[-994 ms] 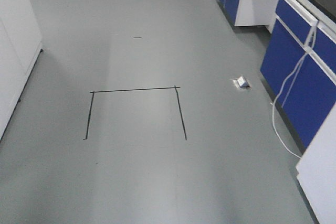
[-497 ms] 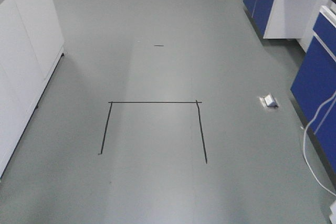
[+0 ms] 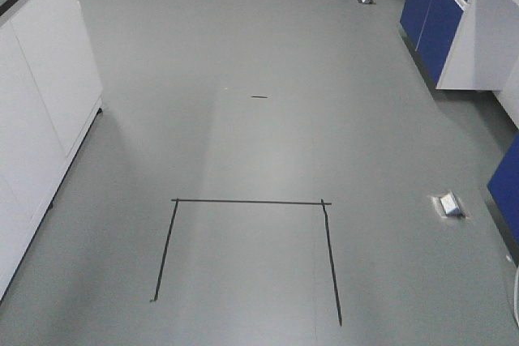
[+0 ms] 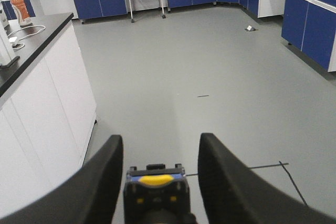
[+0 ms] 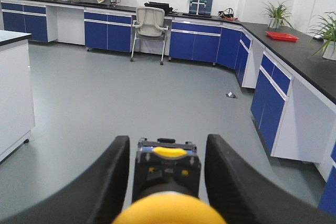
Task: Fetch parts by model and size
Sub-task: 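Drive the base away from the bench across the lab floor, then turn the base toward the blue-cabinet counter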
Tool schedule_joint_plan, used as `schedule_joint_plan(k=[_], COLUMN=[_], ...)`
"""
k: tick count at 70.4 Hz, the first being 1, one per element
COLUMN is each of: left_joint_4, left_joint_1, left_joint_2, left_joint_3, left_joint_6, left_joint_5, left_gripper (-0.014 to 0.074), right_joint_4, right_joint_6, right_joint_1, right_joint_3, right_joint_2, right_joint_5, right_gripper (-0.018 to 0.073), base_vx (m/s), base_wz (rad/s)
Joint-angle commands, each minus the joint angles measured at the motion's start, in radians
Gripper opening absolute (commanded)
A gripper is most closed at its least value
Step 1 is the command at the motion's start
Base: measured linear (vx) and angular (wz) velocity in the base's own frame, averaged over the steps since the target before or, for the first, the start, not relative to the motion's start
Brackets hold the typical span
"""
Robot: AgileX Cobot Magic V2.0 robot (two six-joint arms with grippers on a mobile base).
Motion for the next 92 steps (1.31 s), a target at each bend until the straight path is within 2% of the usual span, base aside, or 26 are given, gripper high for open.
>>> schedule_joint_plan(k=[1,57,92], left_joint_4=[-0.003,-0.003,-0.003], left_joint_1=[-0.008,-0.008,-0.008], left_joint_2=[0.008,0.008,0.008], left_joint_3=[-0.029,-0.029,-0.029], left_joint_6=[-0.004,-0.004,-0.004], left_joint_5=[-0.081,-0.081,-0.081], left_gripper=[-0.0004,-0.0004,-0.0004], right_joint_4=[-0.005,-0.005,-0.005], right_joint_6=[0.001,0.001,0.001], right_joint_1=[-0.004,-0.004,-0.004], right_joint_3=[-0.03,-0.03,-0.03], right_joint_2=[0.007,0.007,0.007], right_joint_5=[-0.084,-0.081,-0.081], right_gripper=[-0.001,-0.001,-0.001], base_vx=[0.45,0.47,0.5], base_wz=[0.05,0.05,-0.11])
